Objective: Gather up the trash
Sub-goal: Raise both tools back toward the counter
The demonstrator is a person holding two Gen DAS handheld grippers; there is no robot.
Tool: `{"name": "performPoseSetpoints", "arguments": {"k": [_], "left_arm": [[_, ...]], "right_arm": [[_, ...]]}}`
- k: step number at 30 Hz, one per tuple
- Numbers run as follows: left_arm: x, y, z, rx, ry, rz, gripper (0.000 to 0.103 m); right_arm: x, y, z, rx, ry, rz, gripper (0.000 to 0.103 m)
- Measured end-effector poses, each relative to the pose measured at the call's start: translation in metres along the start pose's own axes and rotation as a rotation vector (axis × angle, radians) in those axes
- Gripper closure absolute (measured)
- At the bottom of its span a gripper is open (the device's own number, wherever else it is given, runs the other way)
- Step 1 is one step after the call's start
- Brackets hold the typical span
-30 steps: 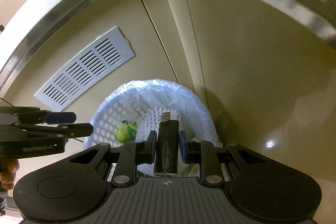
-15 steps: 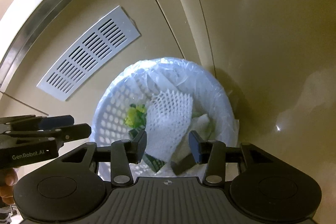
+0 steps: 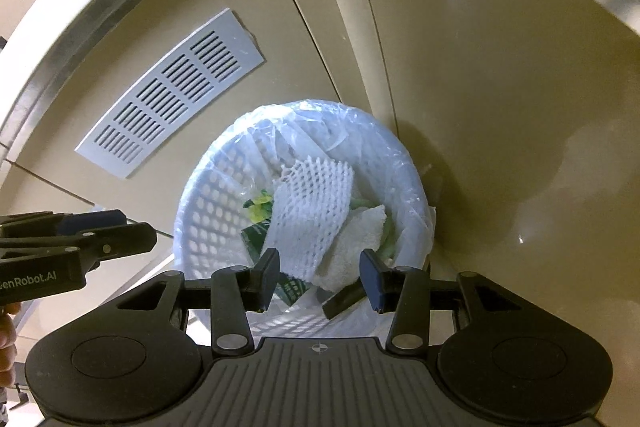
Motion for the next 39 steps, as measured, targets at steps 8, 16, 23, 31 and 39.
{"name": "performPoseSetpoints", "arguments": {"k": [8, 16, 23, 31, 39], "left_arm": [[-0.006, -0.004, -0.034, 0.039, 0.015, -0.022, 0.060], [-0.013, -0.005, -0.072, 0.090, 0.027, -0.033, 0.059], [-0.031, -0.007, -0.105, 0.145, 0.032, -0.043, 0.057], [-0.051, -0.015, -0.147, 0.241, 0.030, -0.054, 0.054], [-0.055, -0.036, -0.169, 0.321, 0.029, -0.078, 0.054]], "right_arm": [[-0.021, -0.007, -0.026, 0.038, -0.022, -0.017, 0.058], [-0.045, -0.011, -0.059, 0.088, -0.034, -0.034, 0.045], [-0.067, -0.010, -0.099, 0.167, -0.033, -0.051, 0.041], [-0.082, -0.014, -0.147, 0.306, -0.039, -0.034, 0.040], [-0.082, -0.025, -0.176, 0.386, -0.011, -0.022, 0.039]]}}
Point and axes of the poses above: each gripper's, at about its wrist camera, not at the fingertips, and z roughly the way its jaws point, x to its right, y to its underside, the point moved 3 cm from there along z, roughly the way its jaws point, and after that the axes turned 13 degrees about -y, right-handed, at the moved point
